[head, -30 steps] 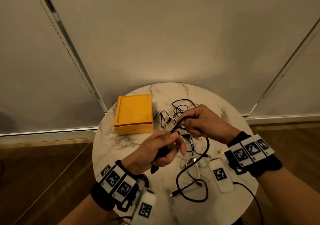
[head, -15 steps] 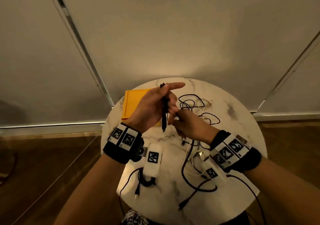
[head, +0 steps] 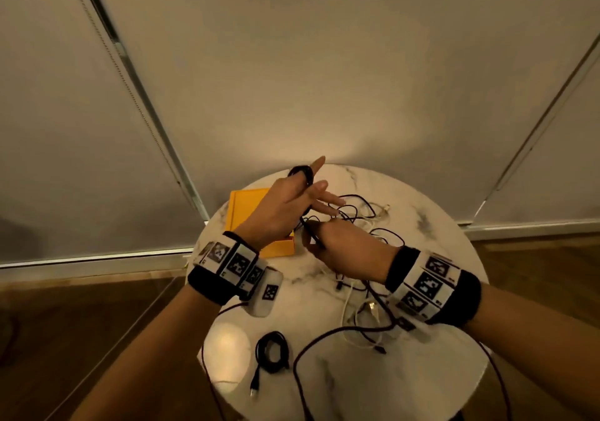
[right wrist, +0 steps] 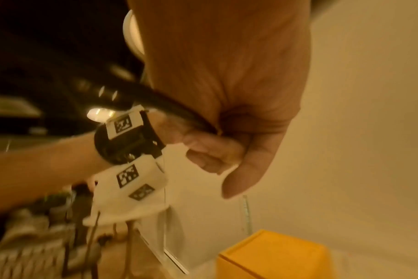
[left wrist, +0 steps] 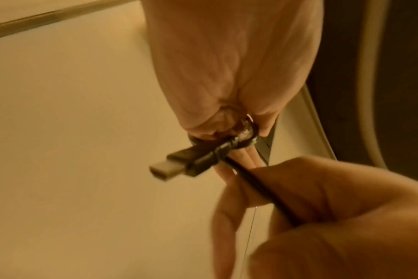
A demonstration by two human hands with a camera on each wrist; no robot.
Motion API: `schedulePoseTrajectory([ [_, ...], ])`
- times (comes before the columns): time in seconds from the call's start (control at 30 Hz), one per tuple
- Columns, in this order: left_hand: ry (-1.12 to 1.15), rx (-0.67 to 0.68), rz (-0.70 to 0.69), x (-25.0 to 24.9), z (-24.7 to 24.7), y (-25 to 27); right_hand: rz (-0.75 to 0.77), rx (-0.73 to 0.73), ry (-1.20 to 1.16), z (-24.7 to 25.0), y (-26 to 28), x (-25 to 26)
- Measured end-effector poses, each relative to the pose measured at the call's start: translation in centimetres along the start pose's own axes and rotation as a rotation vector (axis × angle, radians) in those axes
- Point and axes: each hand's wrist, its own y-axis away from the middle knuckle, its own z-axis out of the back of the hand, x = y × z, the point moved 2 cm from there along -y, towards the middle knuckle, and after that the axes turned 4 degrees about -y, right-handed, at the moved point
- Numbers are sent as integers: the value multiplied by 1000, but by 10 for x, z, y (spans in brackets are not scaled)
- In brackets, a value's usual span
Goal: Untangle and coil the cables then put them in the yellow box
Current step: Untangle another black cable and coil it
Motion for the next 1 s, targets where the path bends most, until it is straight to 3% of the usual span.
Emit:
schedulePoseTrajectory([
  [0.03,-148,27,5,4,-2,0,31,10,90,1,2,-4],
  [0.17,-764,214,-41,18,-14,0,72,181,82,1,17,-20],
  [0.27,-874,318,-40,19,-26,-1,98,203,119,-2,27,-24],
  [0.43,-1029,379,-44,18,-24,-5,107,174,202,-7,34,-29],
  [0.57,-838,462,118,22,-5,8,41,50,90,4,39,-46],
  [0.73,-195,467,215,25,-7,30,81,-193,-127,17,28,-54],
  [0.83,140,472,196,23,-11,34,23,-187,-392,5,24,-48],
  [1.0,529,416,184,28,-11,44,58,-160,-1029,-5,22,-31],
])
